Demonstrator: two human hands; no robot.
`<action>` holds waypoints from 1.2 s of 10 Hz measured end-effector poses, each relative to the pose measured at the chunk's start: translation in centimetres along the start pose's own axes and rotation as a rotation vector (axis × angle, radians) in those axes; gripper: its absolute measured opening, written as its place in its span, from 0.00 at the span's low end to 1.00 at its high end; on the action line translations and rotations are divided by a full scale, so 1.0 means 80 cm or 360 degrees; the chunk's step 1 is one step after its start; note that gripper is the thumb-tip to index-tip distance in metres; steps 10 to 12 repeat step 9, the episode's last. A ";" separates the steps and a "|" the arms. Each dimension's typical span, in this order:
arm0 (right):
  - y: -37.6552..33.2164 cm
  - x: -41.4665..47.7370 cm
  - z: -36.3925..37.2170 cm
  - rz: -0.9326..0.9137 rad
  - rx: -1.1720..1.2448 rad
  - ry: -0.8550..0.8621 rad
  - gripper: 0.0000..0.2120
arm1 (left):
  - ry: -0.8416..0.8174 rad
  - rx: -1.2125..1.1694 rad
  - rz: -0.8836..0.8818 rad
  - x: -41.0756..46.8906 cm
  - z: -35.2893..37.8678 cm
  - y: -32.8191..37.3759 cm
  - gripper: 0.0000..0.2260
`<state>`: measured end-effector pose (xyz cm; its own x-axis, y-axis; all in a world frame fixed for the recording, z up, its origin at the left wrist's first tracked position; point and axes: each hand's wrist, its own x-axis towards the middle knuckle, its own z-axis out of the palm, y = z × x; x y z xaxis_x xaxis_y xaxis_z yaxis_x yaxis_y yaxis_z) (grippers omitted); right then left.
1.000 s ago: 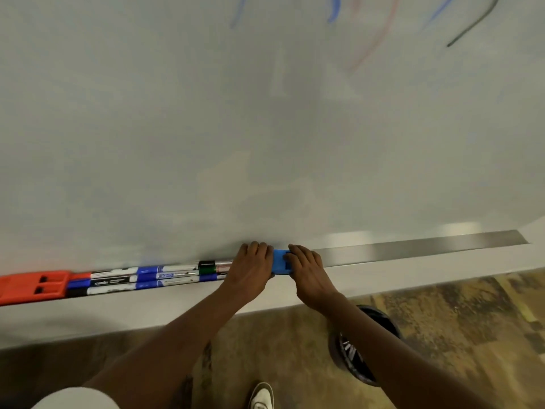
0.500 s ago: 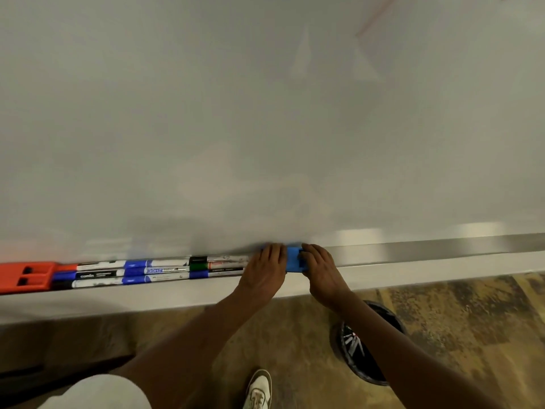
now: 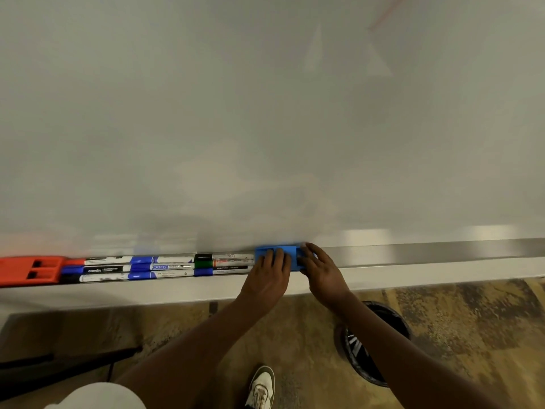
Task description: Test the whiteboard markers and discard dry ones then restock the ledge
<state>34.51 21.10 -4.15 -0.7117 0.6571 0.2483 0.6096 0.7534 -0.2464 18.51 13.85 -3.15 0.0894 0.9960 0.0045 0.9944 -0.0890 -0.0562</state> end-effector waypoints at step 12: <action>-0.068 0.003 -0.027 0.0163 -0.0411 0.0177 0.15 | -0.0229 0.0069 -0.0091 -0.044 -0.044 -0.008 0.29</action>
